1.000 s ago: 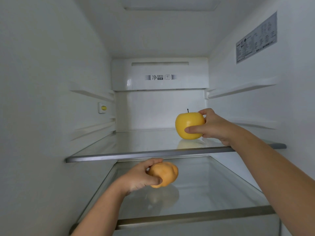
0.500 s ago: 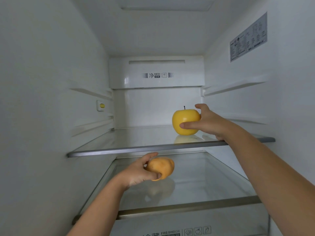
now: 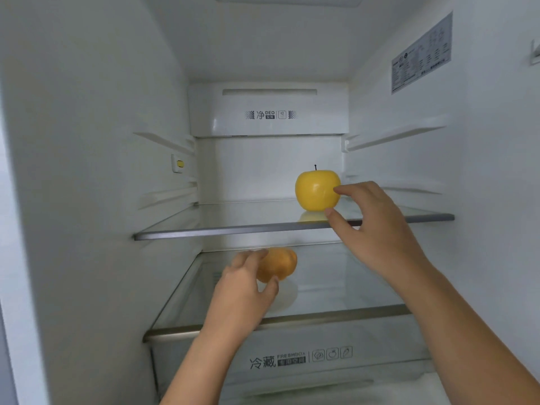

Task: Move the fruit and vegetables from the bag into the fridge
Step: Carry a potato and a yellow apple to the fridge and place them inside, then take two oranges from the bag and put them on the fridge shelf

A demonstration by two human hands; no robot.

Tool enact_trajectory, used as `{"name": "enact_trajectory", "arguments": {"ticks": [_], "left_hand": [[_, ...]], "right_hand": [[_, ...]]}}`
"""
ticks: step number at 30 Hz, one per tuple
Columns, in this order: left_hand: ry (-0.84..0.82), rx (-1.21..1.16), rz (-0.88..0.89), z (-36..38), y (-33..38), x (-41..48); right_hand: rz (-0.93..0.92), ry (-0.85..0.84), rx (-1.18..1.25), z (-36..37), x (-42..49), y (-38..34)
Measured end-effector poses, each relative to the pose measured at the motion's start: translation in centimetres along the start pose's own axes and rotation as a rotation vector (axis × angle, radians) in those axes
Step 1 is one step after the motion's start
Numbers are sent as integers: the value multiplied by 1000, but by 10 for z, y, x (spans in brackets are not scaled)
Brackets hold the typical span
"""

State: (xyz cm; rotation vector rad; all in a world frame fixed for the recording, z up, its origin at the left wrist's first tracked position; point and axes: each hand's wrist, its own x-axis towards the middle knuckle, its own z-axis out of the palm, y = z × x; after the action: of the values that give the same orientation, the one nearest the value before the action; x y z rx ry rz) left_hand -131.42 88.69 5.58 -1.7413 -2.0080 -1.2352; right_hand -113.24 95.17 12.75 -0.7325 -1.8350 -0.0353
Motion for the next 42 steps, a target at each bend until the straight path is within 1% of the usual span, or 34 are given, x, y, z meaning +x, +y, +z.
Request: {"name": "enact_trajectory", "arguments": {"ticks": [2,4,8,11,15,20,25,30,33,37,42], "left_hand": [[109,70,68,1,5,-15],[202,145,155,1,12,-30],[243,203,240,-1,22,-60],[259,185,289,0,25,-82],[222,92,336,8,29,-117],[117,-14,390,22,37,-162],[32,-138,442,27,70,-200],[0,-291,522,22,112,-243],[-15,-360,559,14,141,-270],[-21,-481,650,3,189,-320],[-148,-663,762,-33,259,-403]], "right_hand": [[-79,70,-71,-3,-17,-3],[-124,102,-123,-8,-34,-8],[-141,86,-259,-13,-74,-17],[-122,67,-356,-17,-106,-24],[-83,4,-416,-28,-151,-33],[15,-75,-559,-50,-209,-48],[121,-114,-639,-92,-260,-64],[170,-48,-733,-151,-301,-87],[237,-10,-799,-190,-327,-106],[321,9,-891,-250,-369,-137],[431,86,-1041,-333,-434,-201]]}}
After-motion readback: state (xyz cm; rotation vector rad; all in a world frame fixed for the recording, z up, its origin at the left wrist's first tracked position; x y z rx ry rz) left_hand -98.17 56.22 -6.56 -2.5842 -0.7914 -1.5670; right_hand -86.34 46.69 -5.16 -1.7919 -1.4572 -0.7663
